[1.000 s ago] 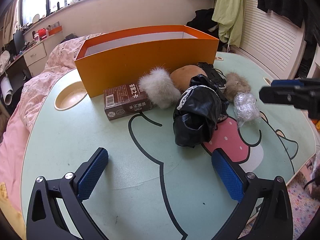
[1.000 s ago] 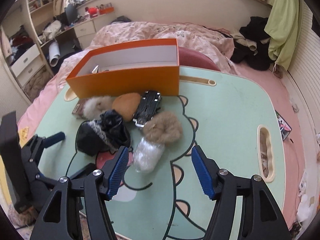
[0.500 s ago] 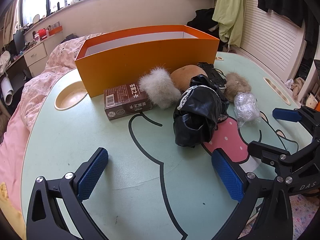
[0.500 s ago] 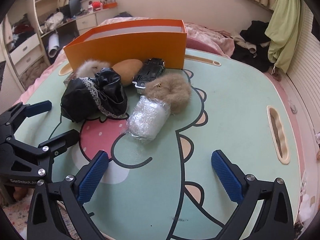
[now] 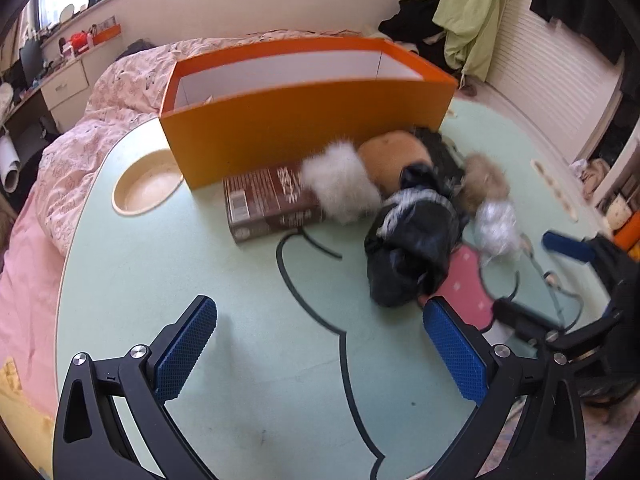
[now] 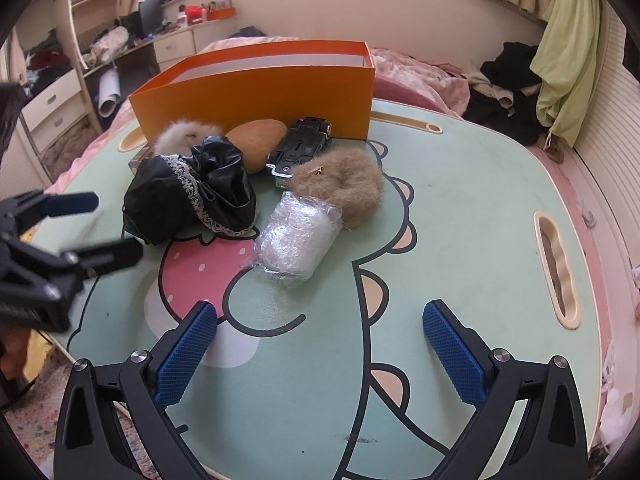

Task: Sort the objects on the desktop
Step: 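Reach into the orange box and grasp the black case with red symbol, left gripper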

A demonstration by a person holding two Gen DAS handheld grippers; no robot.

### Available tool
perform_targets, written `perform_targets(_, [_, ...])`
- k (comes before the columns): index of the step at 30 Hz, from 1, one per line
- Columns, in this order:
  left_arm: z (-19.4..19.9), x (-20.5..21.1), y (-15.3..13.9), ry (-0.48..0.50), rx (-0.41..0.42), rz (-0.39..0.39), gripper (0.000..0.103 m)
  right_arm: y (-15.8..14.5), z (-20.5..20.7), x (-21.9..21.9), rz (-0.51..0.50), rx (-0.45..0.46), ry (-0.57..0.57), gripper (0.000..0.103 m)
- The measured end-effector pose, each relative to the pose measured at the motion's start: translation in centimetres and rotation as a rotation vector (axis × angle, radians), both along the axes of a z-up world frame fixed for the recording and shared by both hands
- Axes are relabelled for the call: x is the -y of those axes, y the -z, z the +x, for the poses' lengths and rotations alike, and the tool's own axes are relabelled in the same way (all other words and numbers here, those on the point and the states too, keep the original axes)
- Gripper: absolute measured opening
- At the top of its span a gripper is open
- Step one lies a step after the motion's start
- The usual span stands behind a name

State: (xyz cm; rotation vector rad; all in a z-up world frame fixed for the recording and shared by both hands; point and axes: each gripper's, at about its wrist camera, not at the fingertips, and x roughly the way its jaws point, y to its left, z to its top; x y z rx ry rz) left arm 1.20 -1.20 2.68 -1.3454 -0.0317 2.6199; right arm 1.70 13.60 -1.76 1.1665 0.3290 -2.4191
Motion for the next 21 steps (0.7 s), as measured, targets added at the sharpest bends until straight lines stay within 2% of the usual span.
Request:
perform_targets(4, [-2.5,2.8,-8.0,-0.015,-0.126,0.076,0.103,0.0,0.0,-0.1,0.001,0.0,0.0,0.103])
perform_targets(5, [-3.6,3.2,-9.5,-0.007,-0.134,0.086,0.103,0.0,0.0,-0.1,0.001,0.0,0.0,0.103])
perform_targets(7, [-6.8,3.6,-11.3,0.003,-0.072,0.079,0.102,0.0,0.0,-0.1,0.0,0.0,0.0,0.103])
perform_targets(9, [-10.1,3.4,-11.0,0.013,0.043,0.071,0.095,0.0,0.0,-0.1,0.0,0.0,-0.001,0.103])
perform_targets(11, [-13.6,3.1,-8.7,-0.003,0.209,0.073,0.078,0.0,0.0,-0.1,0.0,0.0,-0.001,0.103])
perform_targets(12, [-14.8,3.0,-7.4,-0.036,0.283,0.076,0.074,0.0,0.0,-0.1,0.0,-0.001,-0.001,0.103])
perform_targets(13, [-15.9,3.2,-5.8,-0.084,0.353,0.08,0.071,0.0,0.0,-0.1,0.0,-0.001,-0.001,0.103])
perform_targets(15, [-17.3,3.9,-3.5,-0.16,0.456,0.105,0.071,0.0,0.0,-0.1,-0.001,-0.001,-0.001,0.103])
perform_targets(17, [-18.3,3.6,-2.0,-0.173,0.518,0.131,0.071,0.1,0.0,-0.2,-0.003,-0.002,-0.001,0.103])
perform_targets(21, [-20.0,2.8,-1.3,-0.199,0.525,0.104,0.071,0.0,-0.1,-0.2,-0.004,-0.003,-0.002,0.103])
